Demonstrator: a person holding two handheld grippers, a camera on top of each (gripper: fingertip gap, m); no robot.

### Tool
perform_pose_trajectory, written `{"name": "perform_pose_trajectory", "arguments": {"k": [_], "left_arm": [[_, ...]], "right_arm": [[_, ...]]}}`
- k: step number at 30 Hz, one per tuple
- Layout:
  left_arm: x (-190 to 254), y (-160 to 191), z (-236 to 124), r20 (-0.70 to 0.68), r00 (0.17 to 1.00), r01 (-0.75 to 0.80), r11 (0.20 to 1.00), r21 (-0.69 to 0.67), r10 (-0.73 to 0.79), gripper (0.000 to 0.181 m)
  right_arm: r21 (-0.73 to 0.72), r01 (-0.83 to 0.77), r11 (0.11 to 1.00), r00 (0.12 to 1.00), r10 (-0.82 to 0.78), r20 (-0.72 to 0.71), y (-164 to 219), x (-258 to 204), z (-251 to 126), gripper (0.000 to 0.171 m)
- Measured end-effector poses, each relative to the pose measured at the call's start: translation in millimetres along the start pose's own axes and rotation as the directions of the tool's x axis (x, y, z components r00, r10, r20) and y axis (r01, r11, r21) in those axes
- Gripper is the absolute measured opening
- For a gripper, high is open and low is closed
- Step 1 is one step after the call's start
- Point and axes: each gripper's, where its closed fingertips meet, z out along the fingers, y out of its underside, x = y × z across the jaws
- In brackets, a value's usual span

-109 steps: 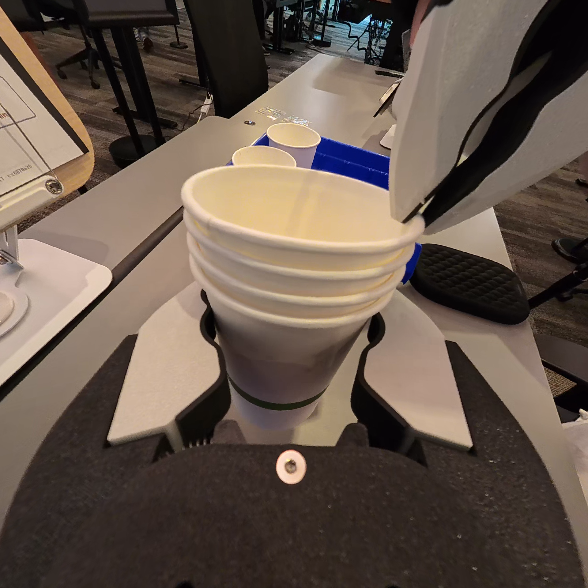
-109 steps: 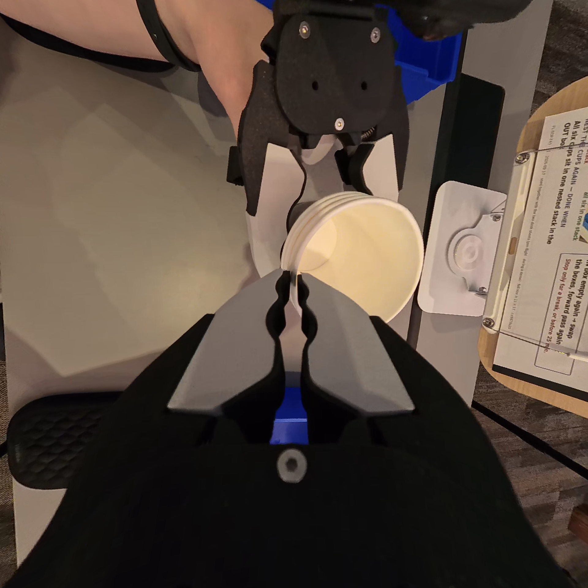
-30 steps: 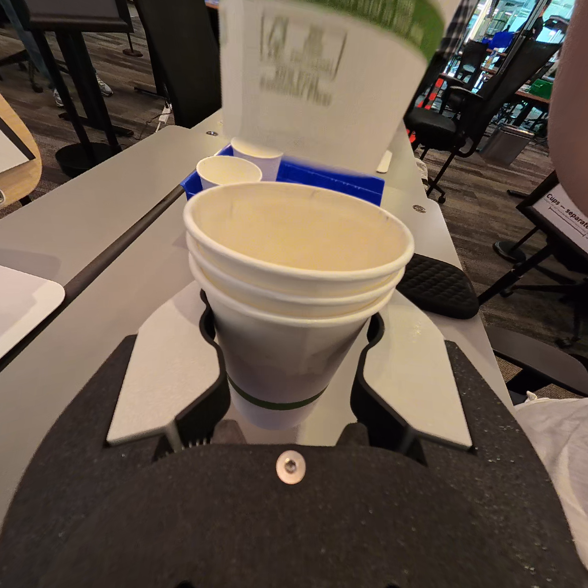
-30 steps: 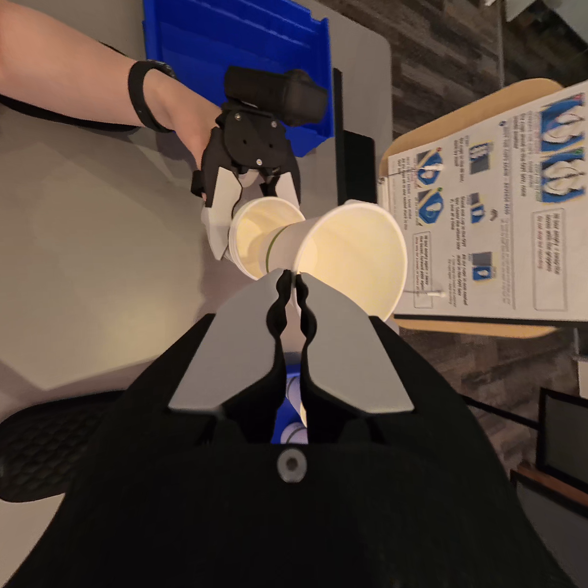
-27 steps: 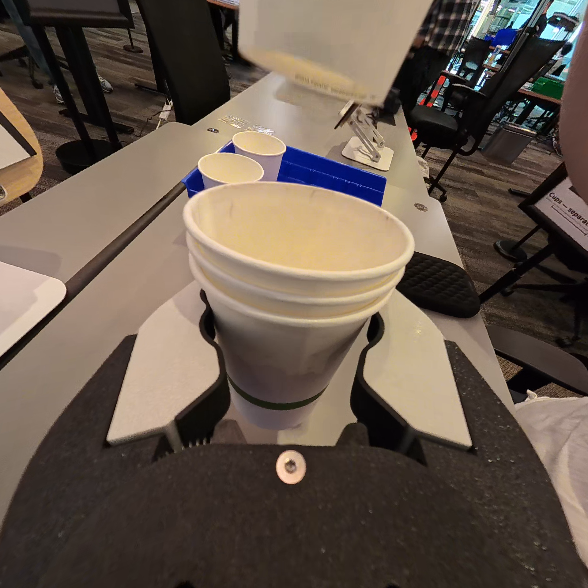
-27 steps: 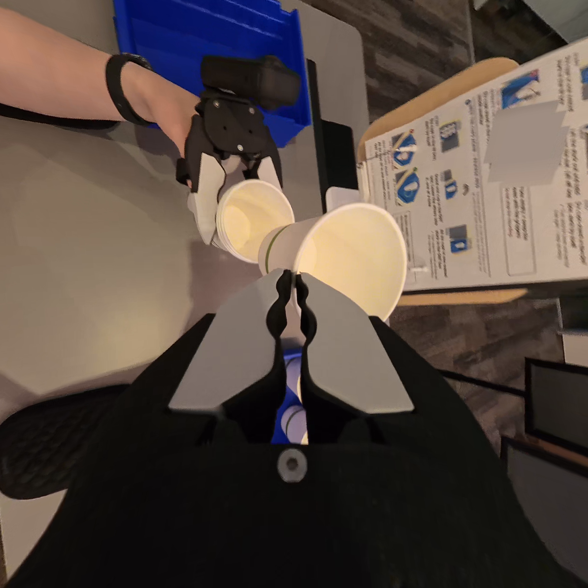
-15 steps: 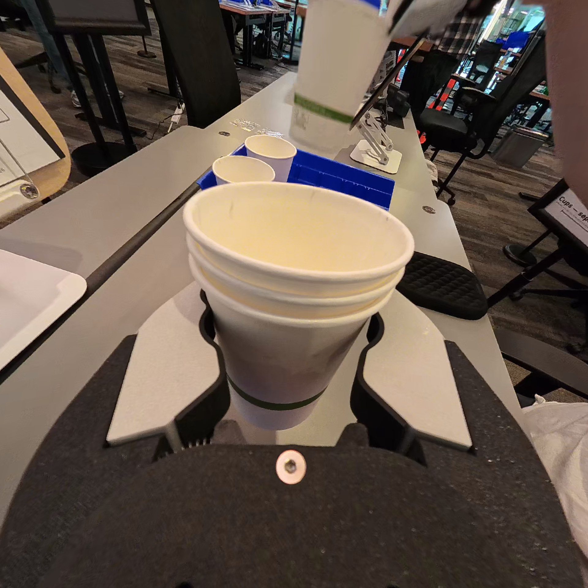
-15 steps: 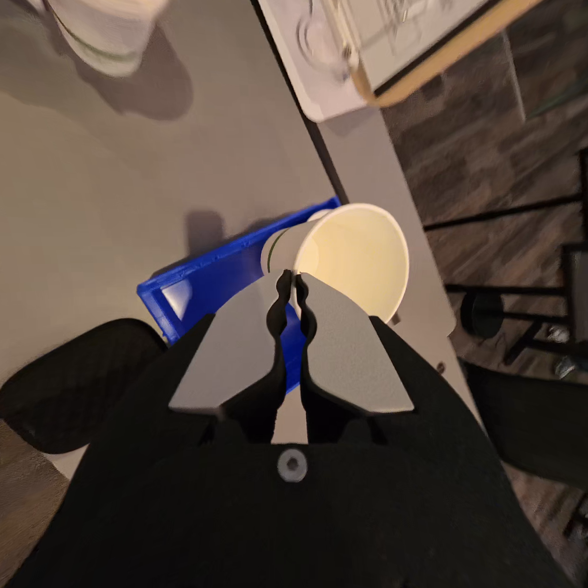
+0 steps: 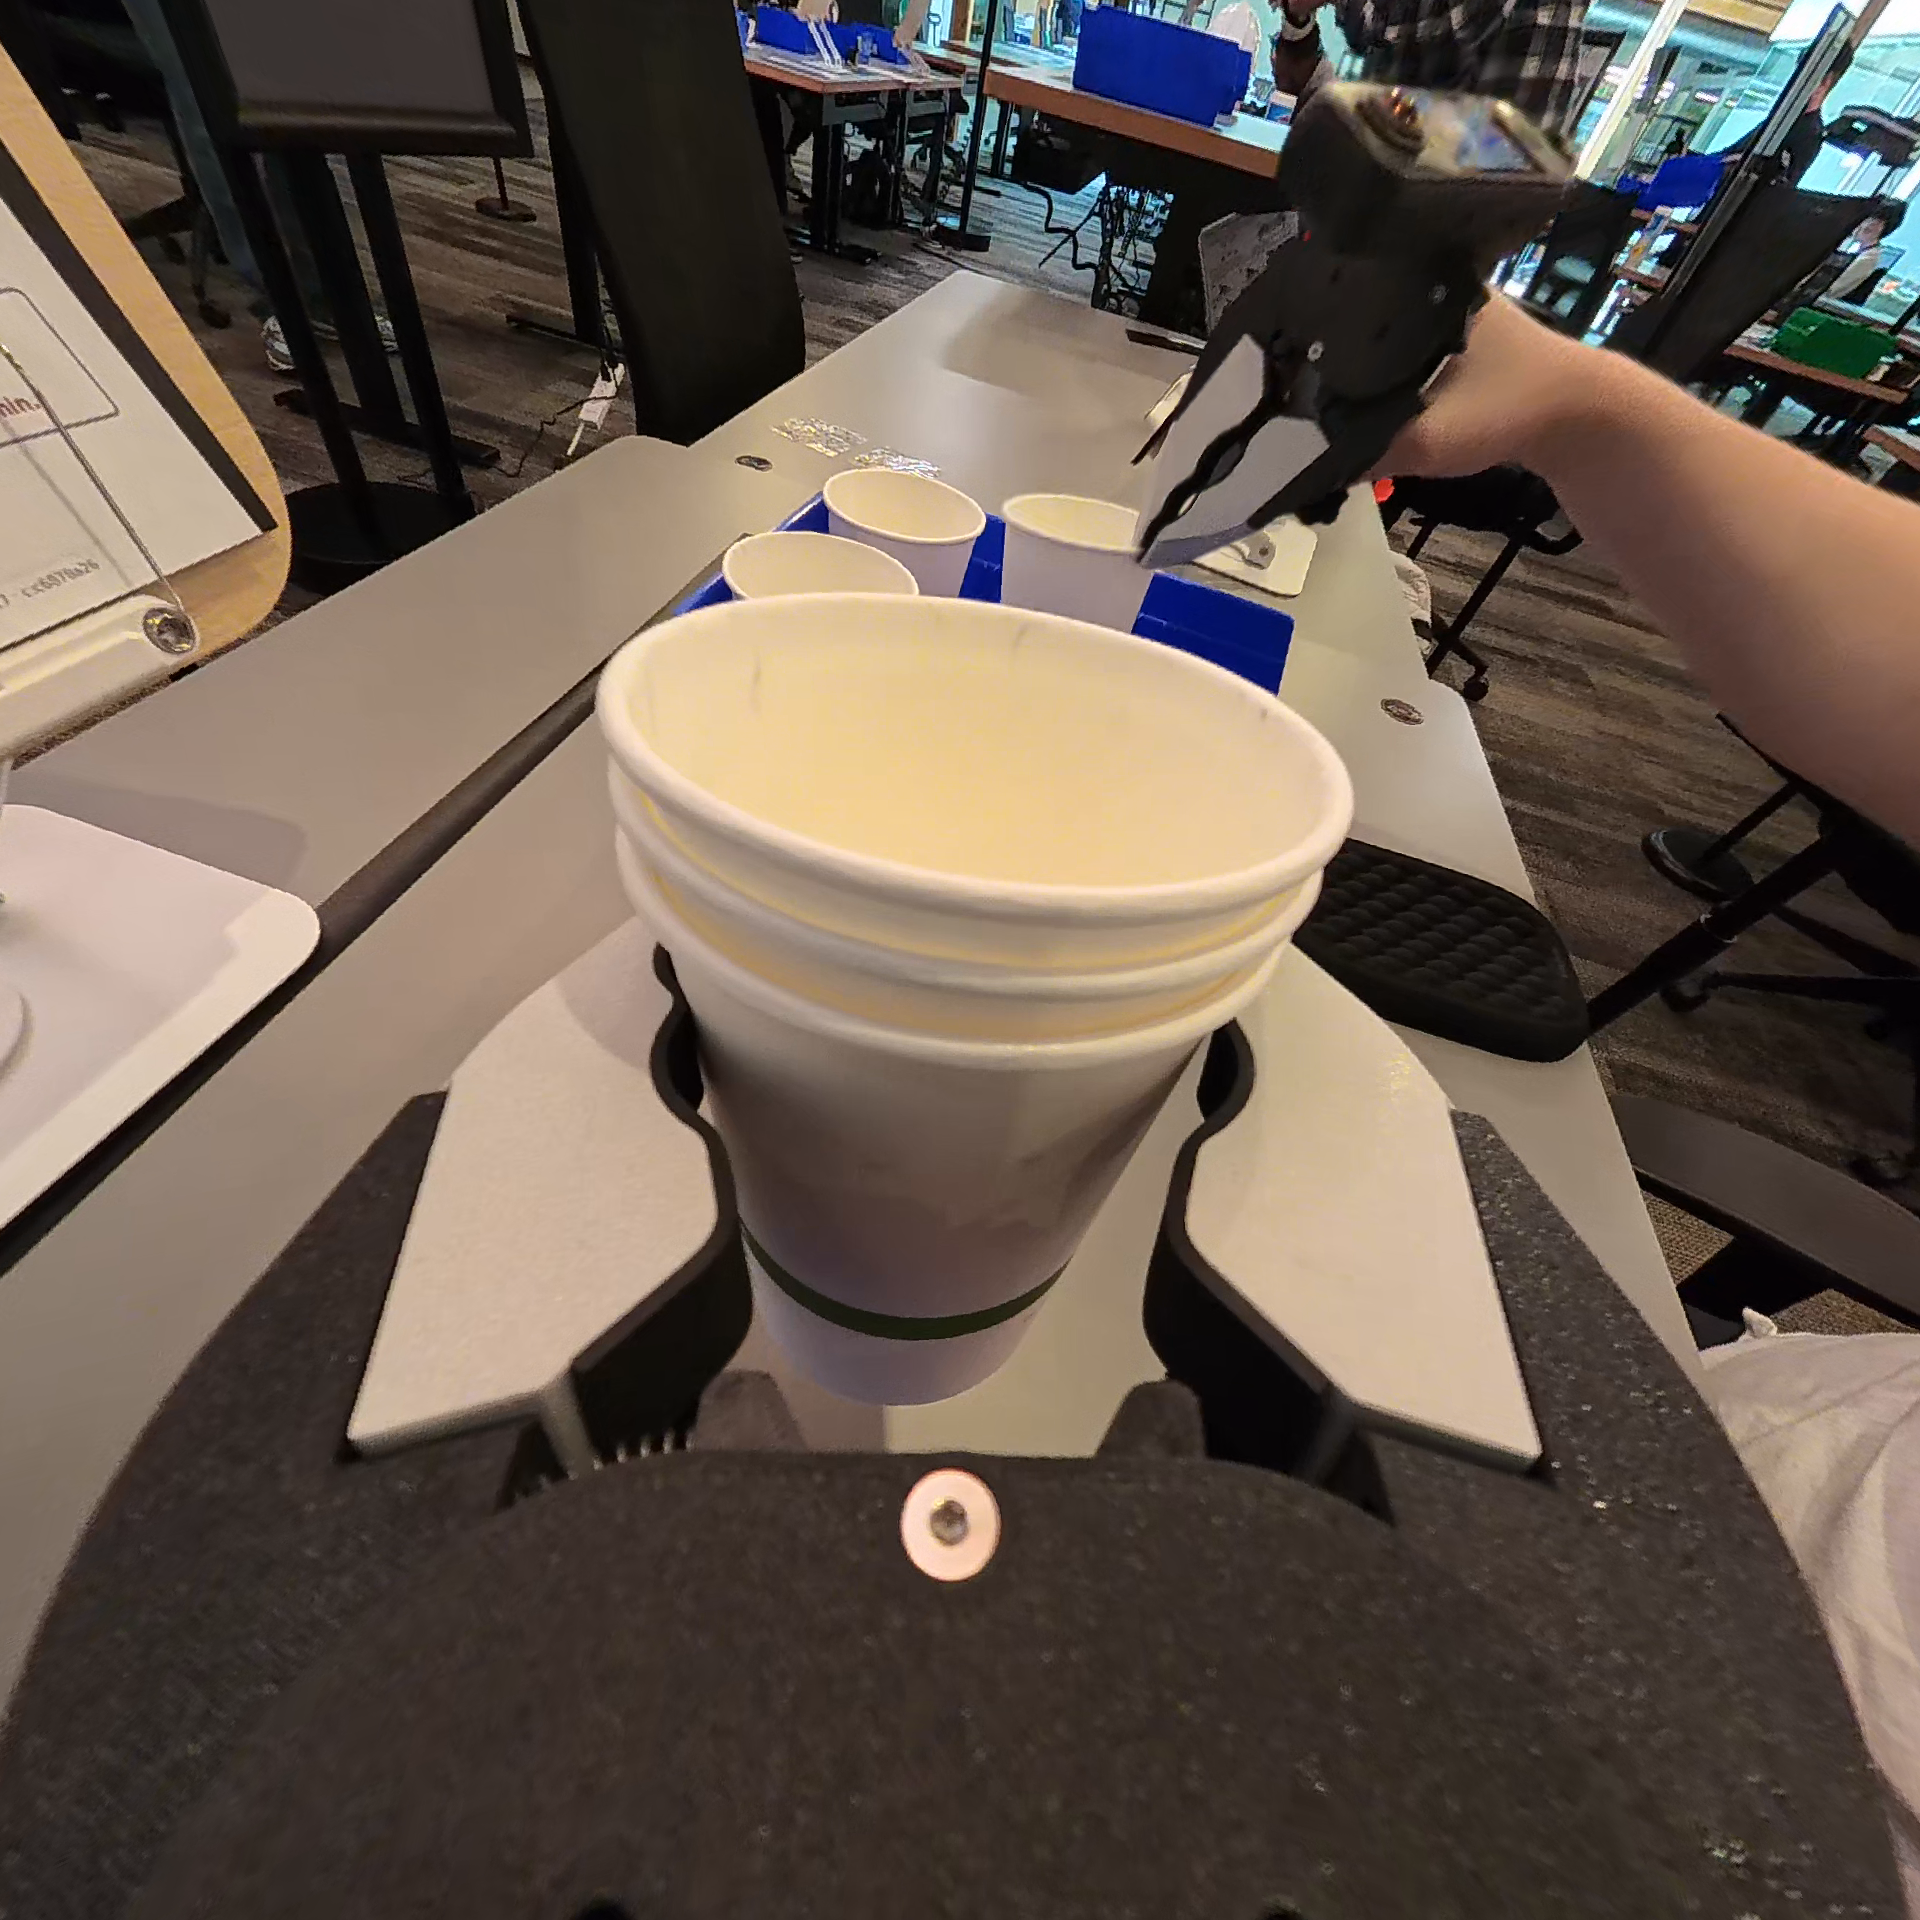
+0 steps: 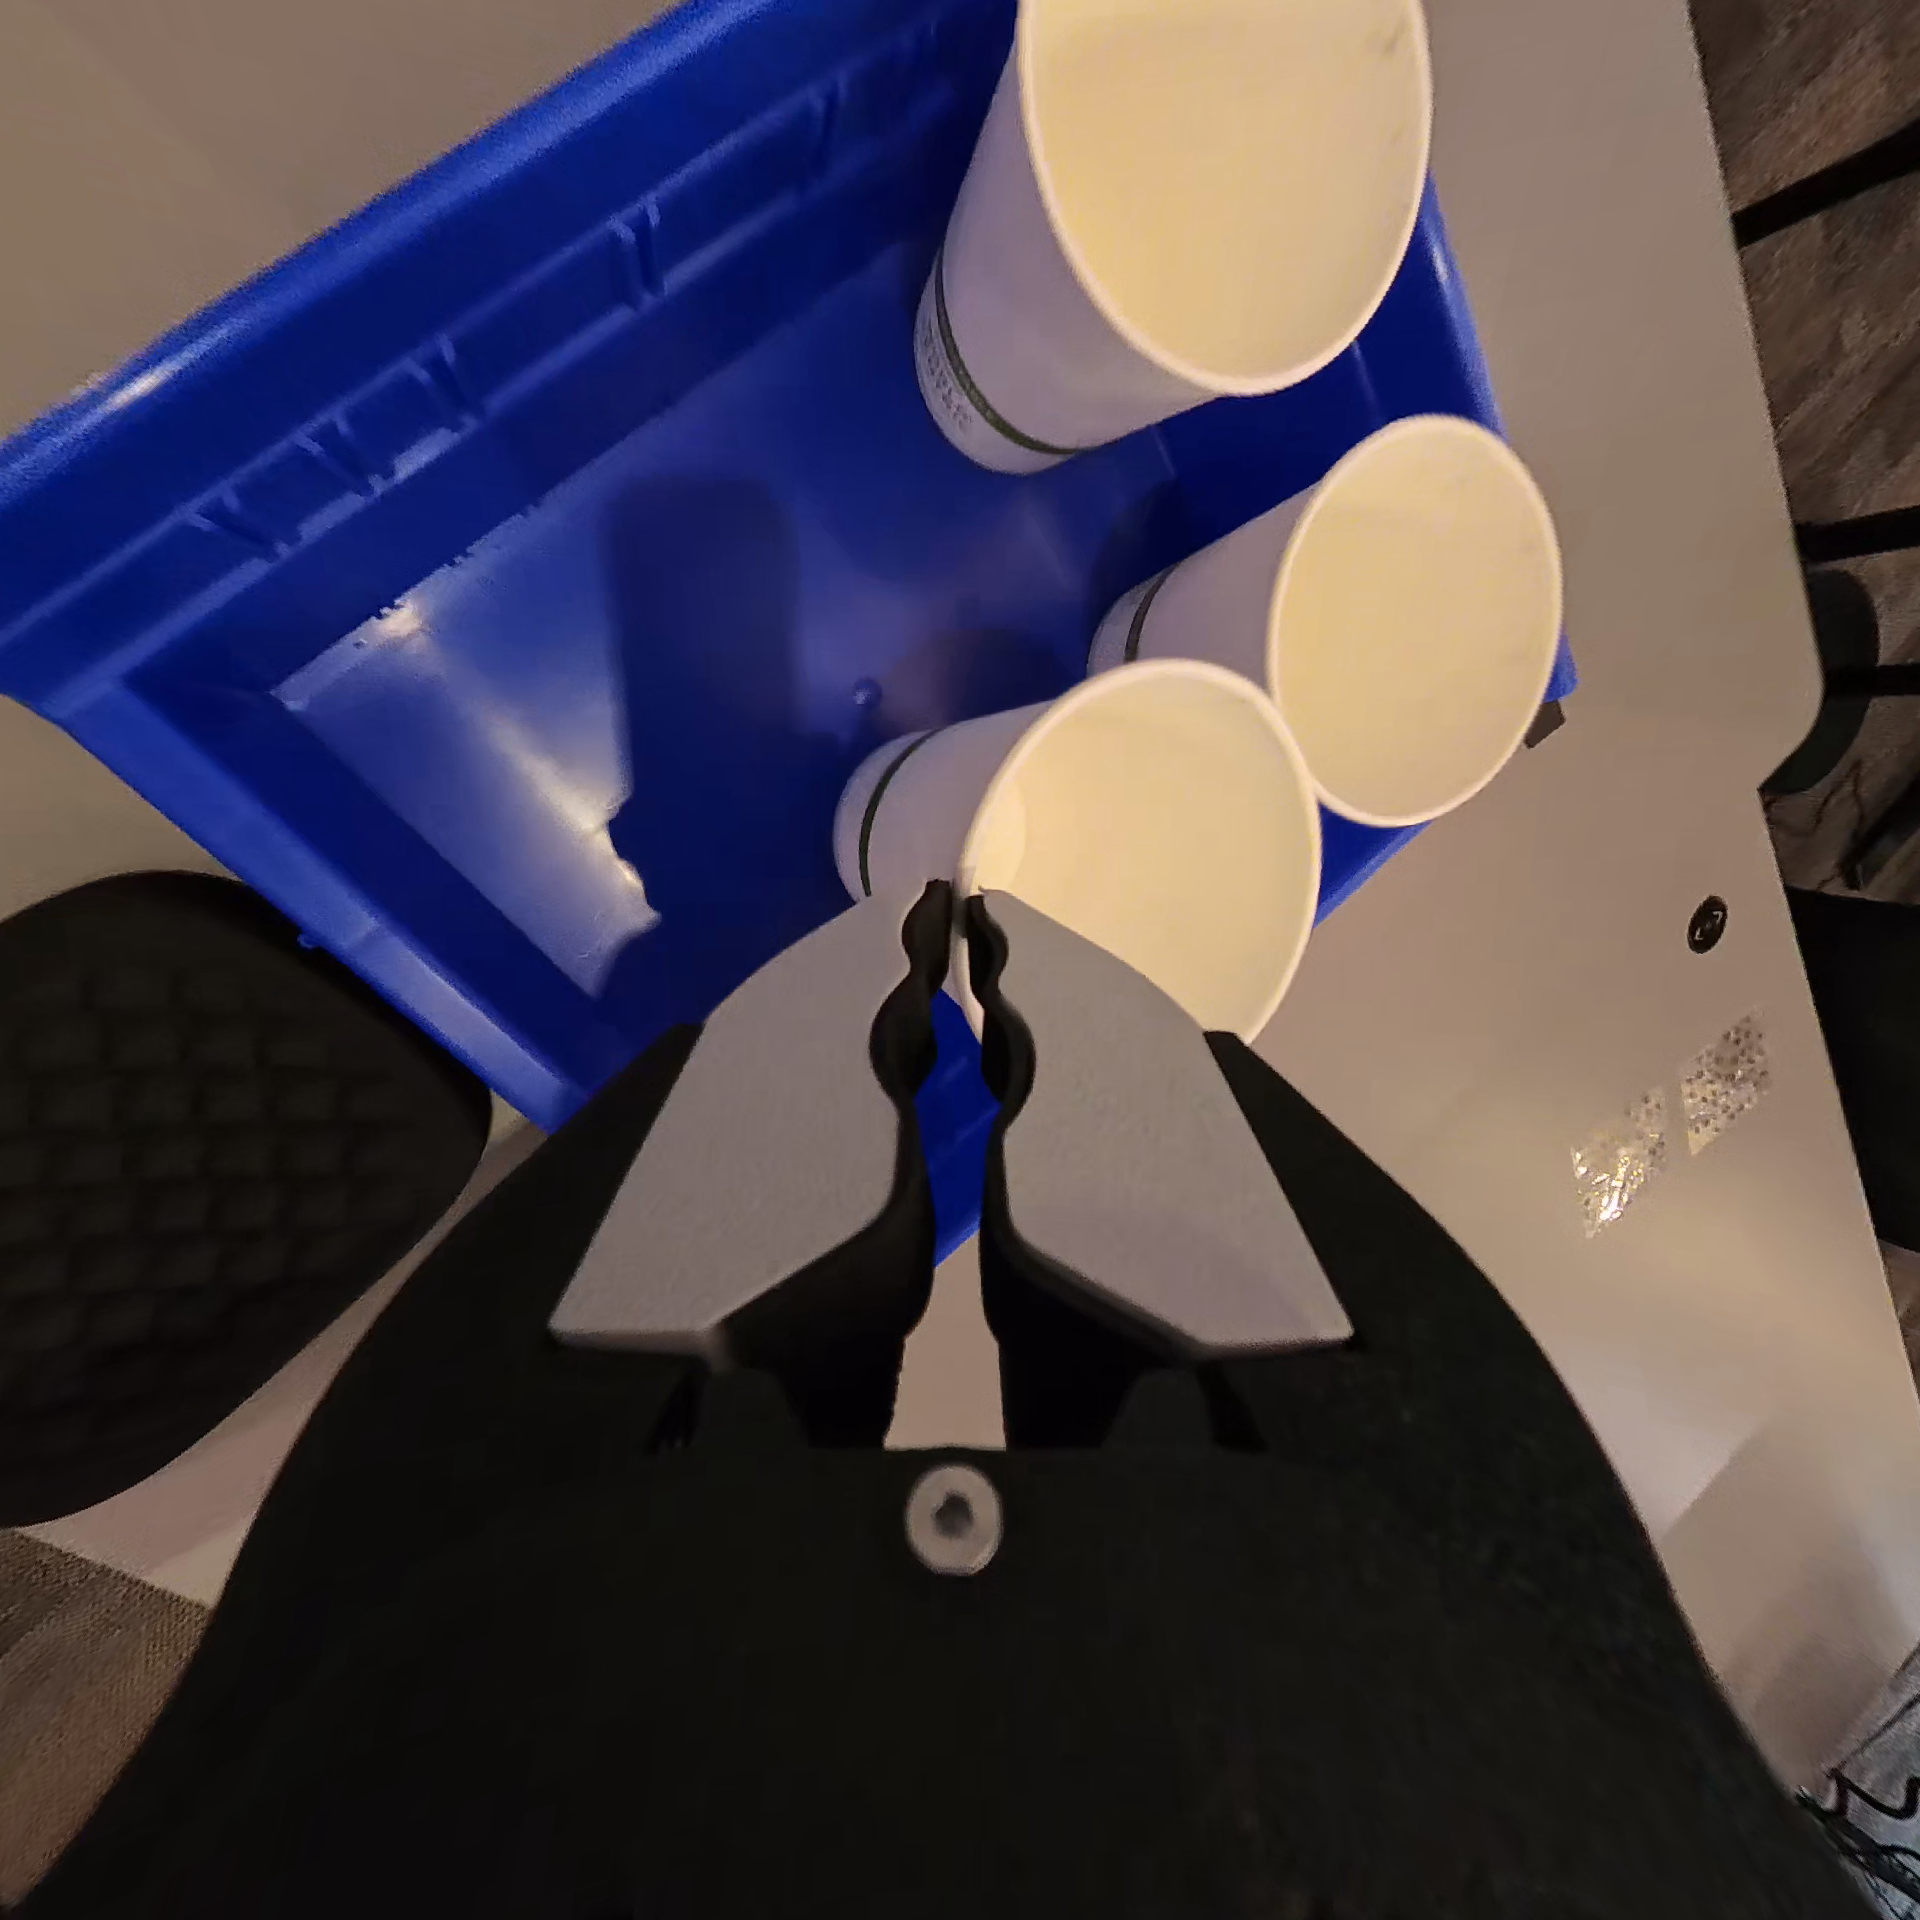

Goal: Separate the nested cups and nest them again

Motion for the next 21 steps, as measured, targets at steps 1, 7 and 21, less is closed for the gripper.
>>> {"name": "perform_pose_trajectory", "arguments": {"k": [1,7,21], "left_arm": [[0,0,0,0.001,1.000,0.001,1.000,0.000,-0.001,0.095],[0,1,0,0.000,1.000,-0.001,1.000,-0.004,0.001,0.095],[1,1,1,0.000,1.000,-0.004,1.000,-0.008,0.004,0.095]], "right_arm": [[-0.007,0.001,1.000,1.000,-0.001,0.002,2,-1,3,0.003],[-0.049,0.022,0.999,1.000,-0.023,-0.021,10,2,15,0.003],[-0.058,0.047,0.997,0.999,-0.048,-0.015,11,2,24,0.003]]}}
